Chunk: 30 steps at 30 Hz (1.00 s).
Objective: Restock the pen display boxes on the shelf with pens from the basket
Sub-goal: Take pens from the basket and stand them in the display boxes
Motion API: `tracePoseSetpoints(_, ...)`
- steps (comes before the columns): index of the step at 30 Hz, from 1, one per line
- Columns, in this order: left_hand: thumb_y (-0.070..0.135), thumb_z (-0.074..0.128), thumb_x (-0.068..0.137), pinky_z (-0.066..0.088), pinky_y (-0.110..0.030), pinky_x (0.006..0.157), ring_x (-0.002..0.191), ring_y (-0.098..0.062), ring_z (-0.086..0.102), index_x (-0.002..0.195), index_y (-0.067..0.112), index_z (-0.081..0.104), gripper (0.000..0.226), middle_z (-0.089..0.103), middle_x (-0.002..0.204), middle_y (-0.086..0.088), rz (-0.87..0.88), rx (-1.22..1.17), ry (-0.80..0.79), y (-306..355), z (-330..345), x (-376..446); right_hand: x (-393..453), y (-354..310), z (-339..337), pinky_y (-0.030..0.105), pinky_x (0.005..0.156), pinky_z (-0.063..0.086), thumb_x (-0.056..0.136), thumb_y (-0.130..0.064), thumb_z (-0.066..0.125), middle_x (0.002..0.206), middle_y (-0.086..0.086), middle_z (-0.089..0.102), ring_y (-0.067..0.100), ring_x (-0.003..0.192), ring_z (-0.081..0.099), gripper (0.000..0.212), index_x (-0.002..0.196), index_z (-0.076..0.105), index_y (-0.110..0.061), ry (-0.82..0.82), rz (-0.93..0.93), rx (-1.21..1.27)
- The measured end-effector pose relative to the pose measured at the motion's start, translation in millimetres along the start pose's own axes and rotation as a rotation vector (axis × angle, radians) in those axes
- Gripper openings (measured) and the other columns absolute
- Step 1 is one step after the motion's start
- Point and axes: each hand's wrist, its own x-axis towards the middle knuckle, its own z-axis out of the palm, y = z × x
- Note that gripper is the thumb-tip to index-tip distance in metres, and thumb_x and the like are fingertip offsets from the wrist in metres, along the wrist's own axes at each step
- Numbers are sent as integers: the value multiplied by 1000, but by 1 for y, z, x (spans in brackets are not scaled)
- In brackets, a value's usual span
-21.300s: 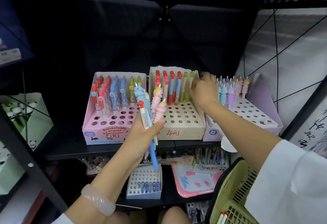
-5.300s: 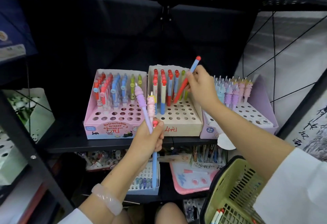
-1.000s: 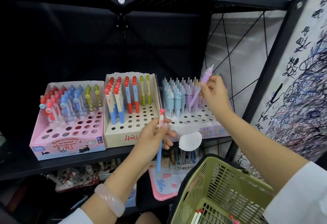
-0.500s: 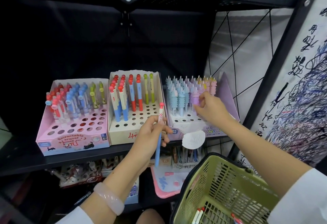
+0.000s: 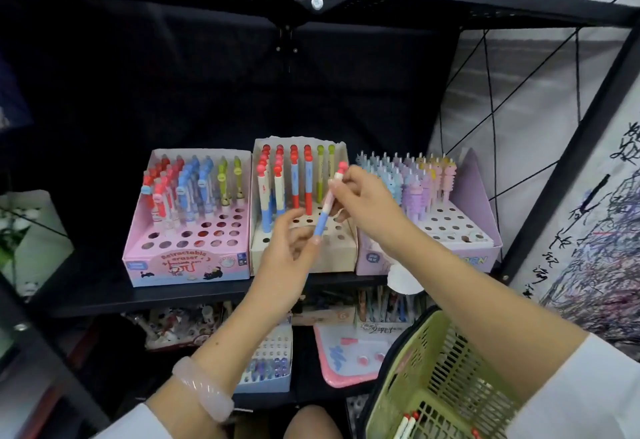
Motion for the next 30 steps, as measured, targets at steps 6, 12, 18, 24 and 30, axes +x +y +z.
tracePoseSetpoints(6, 16, 47, 96, 29, -18, 99, 117, 5, 39, 109, 44, 50, 31, 43, 117, 36, 74, 353, 118, -10, -69, -8, 31, -10, 16, 16, 51, 48, 98, -16, 44, 66, -3, 61, 3, 52, 60, 21, 77, 45, -17, 222, -131, 45)
tracePoseSetpoints(12, 17, 46, 96, 31, -13, 93, 117, 0, 43, 124, 38, 47, 35, 47, 127, 20, 42, 311, 137, -16, -90, -14, 33, -10, 56, 27, 59, 55, 97, -21, 47, 76, 7, 64, 7, 61, 63, 19, 78, 45, -21, 105, -165, -200)
tracePoseSetpoints(18, 17, 47, 96, 32, -10, 93, 118, 2, 45, 124, 38, 47, 35, 51, 127, 19, 66, 257, 117, -17, -90, -17, 32, -14, 73, 36, 70, 54, 97, -25, 47, 77, 10, 65, 24, 71, 65, 19, 81, 48, -14, 2, -165, -504)
tracePoseSetpoints(24, 13, 46, 95, 35, -1, 85, 106, 22, 45, 111, 47, 46, 37, 48, 117, 31, 93, 215, 100, -13, -78, -25, 19, -1, 86, 38, 71, 52, 97, -27, 48, 84, 16, 68, 28, 77, 64, 30, 88, 58, -1, -178, -86, -676)
tracePoseSetpoints(30, 8, 48, 94, 39, -3, 86, 107, 12, 51, 107, 40, 50, 35, 56, 116, 19, 88, 167, 55, -17, -57, -41, -7, 6, 62, 31, 78, 50, 93, -24, 56, 93, 10, 68, 19, 88, 62, 26, 112, 61, -7, -151, -33, -514)
